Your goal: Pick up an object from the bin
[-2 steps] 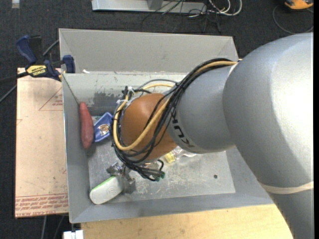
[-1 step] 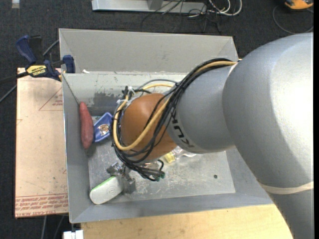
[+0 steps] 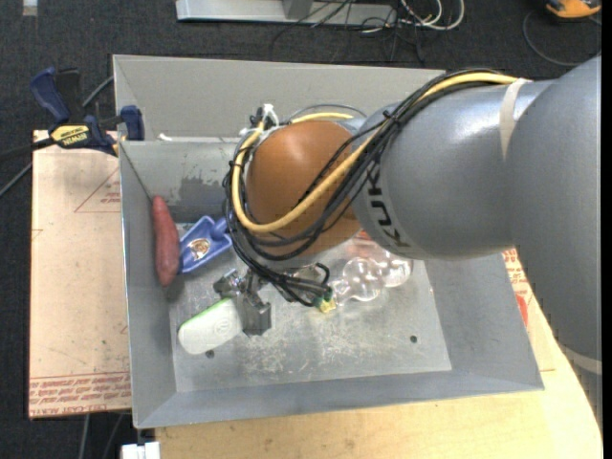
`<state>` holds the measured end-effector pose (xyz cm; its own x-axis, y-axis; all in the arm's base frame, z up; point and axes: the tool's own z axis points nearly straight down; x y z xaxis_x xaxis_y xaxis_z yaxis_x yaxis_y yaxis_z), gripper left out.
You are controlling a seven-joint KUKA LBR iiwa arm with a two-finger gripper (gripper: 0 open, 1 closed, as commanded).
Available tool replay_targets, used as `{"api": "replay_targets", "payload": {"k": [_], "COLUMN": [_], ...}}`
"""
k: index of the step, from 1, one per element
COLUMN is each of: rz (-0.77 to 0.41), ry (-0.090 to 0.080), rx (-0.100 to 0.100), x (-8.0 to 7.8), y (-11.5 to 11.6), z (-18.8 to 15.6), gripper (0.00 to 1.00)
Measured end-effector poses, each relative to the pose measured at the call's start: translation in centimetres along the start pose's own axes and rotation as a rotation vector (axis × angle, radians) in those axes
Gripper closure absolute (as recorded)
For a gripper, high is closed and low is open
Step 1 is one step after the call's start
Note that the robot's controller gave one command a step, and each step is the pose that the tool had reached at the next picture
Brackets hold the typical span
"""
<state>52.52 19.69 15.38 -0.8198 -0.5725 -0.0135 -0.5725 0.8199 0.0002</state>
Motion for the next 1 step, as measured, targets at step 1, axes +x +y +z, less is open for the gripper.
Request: {"api": "replay_targets", "payload": {"k": [1], "rz": [0.015], "ry": [0.003], "rx": [-0.002], "x": [1.84], "y": [2.23], "z": [-3.35], "gripper": [1.0]}}
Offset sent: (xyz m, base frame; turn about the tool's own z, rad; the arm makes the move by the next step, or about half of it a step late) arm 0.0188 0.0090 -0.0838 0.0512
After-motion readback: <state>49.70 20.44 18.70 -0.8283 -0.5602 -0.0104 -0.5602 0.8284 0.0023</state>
